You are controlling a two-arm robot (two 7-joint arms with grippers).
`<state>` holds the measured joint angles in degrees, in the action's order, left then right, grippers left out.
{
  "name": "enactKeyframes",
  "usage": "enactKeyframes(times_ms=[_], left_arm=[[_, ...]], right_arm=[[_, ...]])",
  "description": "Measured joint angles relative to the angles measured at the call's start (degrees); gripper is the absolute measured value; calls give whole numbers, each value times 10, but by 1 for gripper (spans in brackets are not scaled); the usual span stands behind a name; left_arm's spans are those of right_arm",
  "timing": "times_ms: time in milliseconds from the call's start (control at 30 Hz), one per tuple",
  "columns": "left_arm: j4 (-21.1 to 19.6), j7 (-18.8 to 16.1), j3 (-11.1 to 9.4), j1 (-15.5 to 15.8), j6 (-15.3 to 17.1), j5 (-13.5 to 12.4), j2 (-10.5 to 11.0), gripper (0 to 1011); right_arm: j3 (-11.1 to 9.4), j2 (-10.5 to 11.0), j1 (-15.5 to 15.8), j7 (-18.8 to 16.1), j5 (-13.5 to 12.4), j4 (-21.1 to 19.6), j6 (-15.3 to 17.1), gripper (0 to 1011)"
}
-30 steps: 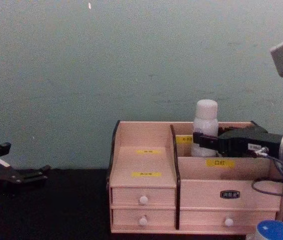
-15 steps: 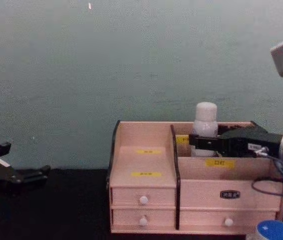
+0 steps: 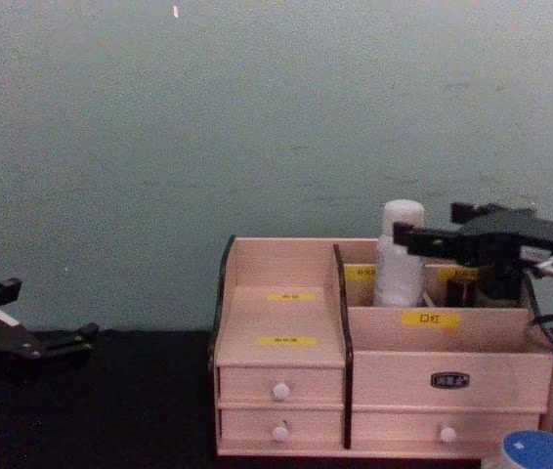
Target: Pick up the facial cleanser and watermelon frost from the table and place them into the tiered storage box.
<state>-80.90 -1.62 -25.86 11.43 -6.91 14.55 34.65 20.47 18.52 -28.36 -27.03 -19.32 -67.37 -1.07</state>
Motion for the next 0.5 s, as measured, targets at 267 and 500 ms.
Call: enactKeyframes(times_ms=[267, 500], left_arm=[[0, 0, 0, 0, 0, 0, 0, 1001], [0, 0, 0, 0, 0, 0, 0, 1001]], right_arm=[[-31, 64, 84, -17, -48, -130, 51, 1000], [-63, 134, 179, -20, -94, -239, 112, 1000]])
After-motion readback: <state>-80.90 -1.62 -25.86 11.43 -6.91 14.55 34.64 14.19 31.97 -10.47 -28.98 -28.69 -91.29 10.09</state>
